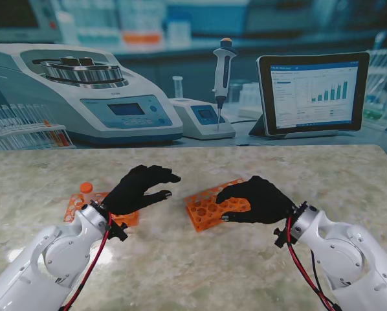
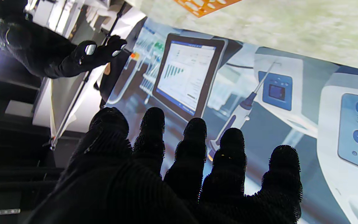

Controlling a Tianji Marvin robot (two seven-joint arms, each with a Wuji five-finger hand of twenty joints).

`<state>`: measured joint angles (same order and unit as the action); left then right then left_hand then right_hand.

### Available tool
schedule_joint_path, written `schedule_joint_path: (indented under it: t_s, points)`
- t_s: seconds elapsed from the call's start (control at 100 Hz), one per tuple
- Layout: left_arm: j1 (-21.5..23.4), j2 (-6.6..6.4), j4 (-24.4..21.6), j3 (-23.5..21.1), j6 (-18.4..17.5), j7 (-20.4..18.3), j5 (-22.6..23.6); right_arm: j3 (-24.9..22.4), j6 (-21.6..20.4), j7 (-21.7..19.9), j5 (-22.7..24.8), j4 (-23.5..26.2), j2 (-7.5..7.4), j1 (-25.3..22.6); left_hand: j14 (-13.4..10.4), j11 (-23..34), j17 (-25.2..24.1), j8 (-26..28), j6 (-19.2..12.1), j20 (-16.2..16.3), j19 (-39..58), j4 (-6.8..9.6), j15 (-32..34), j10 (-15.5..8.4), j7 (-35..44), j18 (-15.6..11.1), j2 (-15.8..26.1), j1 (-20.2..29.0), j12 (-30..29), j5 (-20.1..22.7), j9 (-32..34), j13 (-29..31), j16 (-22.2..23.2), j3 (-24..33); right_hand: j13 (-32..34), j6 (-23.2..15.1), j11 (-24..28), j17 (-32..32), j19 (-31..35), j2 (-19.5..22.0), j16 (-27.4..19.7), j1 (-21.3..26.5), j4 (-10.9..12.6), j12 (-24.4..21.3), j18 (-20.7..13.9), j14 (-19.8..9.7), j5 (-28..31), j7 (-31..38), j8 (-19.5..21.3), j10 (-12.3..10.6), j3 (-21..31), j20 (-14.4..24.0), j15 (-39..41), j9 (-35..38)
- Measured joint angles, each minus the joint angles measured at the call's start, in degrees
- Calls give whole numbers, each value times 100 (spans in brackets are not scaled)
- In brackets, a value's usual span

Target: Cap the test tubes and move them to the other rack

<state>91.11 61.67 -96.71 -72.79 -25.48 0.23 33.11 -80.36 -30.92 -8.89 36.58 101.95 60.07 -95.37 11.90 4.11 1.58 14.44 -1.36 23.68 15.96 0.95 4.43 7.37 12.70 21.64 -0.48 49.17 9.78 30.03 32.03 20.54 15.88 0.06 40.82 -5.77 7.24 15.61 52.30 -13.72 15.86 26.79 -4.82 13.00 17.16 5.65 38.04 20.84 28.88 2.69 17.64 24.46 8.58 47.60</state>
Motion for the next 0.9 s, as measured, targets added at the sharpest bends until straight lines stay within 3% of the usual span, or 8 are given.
schedule_joint_path:
  t_s: [0.19,0.39,0.48,0.6,0.71,0.9]
  points:
    - [-228,135,245,462,219,317,-255,-113,5,440,51,-93,64,-207,19,-57,9,-28,70,0,-2,0,0,42,-51,9,55,-58,-55,-62,0,36,0,0,-244,0,-71,-121,-227,11,-351,0,1,-161,59,-2,-76,-85,-32,0,-55,-425,-20,-58]
    - [-341,247,471,746,430,495,-507,-129,153,624,-2,-269,122,-330,55,-61,66,-90,179,0,-2,0,0,59,-72,21,59,-58,-119,-62,0,140,0,0,-416,15,-141,-207,-293,138,-485,8,2,-233,135,1,-230,-78,-80,0,-116,-579,-135,-201]
    - [-377,287,578,828,480,569,-558,-127,193,731,8,-334,138,-384,82,-69,71,-170,370,0,-3,0,0,200,-143,24,63,-58,-126,-62,0,140,0,0,-416,21,-173,-251,-303,138,-520,8,2,-247,135,3,-287,-85,-84,0,-116,-656,-135,-266]
    - [-434,337,760,897,576,622,-670,-125,200,846,48,-417,156,-441,152,-137,73,-286,404,0,-3,0,0,313,-273,26,65,-58,-191,-62,0,140,0,0,-416,22,-198,-257,-350,138,-551,8,2,-293,135,3,-287,-85,-94,0,-116,-726,-135,-302]
    - [-466,374,915,938,675,642,-942,-115,210,900,53,-494,167,-460,163,-163,73,-305,457,0,-4,0,-1,316,-279,67,125,-58,-249,-62,2,140,-1,0,-416,23,-199,-272,-355,138,-553,8,3,-297,135,3,-287,-85,-141,0,-117,-796,-135,-303]
    - [-512,379,1048,966,785,574,-886,-101,268,840,-4,-636,174,-441,186,-165,130,-311,457,-1,-6,0,-1,318,-279,92,128,-66,-256,-51,10,253,-1,0,-416,23,-199,-327,-359,139,-609,8,3,-303,135,63,-287,-85,-143,0,-118,-871,-135,-304]
